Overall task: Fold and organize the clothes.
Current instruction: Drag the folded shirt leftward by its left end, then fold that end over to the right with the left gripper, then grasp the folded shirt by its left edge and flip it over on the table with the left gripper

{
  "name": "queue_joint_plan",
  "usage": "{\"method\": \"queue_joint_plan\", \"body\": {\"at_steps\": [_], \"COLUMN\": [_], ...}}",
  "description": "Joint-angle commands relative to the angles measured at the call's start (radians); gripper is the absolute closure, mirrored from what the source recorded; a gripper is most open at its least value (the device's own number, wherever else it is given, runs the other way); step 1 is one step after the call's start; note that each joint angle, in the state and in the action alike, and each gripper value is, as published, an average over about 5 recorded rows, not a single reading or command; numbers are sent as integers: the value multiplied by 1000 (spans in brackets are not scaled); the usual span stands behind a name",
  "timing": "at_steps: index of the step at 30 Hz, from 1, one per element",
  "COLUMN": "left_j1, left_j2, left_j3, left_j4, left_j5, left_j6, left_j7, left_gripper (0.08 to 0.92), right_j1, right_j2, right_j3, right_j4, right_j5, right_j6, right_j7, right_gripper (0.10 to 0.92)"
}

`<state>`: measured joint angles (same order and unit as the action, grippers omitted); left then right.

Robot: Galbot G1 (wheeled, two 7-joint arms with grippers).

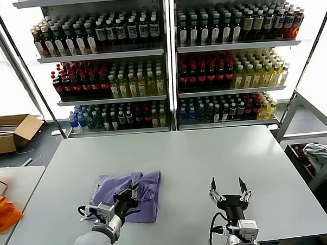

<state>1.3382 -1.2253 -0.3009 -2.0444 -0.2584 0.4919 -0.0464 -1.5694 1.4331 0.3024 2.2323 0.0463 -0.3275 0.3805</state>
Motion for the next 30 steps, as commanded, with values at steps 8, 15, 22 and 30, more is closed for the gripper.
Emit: {"method": "queue_joint_plan", "body": {"at_steps": [8,15,22,30], "left_j1": [9,43,43,86], "left_j2": [-56,-119,-37,97], "left_j3": [54,41,-142,-320], "left_j4": [52,-198,-211,-17], "left_j5": [-50,-709,-622,-97], "left_j6": [-77,35,17,-88], "left_j7": [37,-124,-126,-52], "left_gripper": [784,585,377,192], "right_j1": [-4,27,81,134], "right_j2": [-6,-17,-30,-53], "right_j3": [-5,-13,-24,-31], "right_j4": [-9,-25,-60,-95], "right_j5": [-6,14,62,109], "right_j6": [2,-6,-14,-15], "right_j7": [-3,-2,-10,-19], "right_gripper": [203,203,203,203]}}
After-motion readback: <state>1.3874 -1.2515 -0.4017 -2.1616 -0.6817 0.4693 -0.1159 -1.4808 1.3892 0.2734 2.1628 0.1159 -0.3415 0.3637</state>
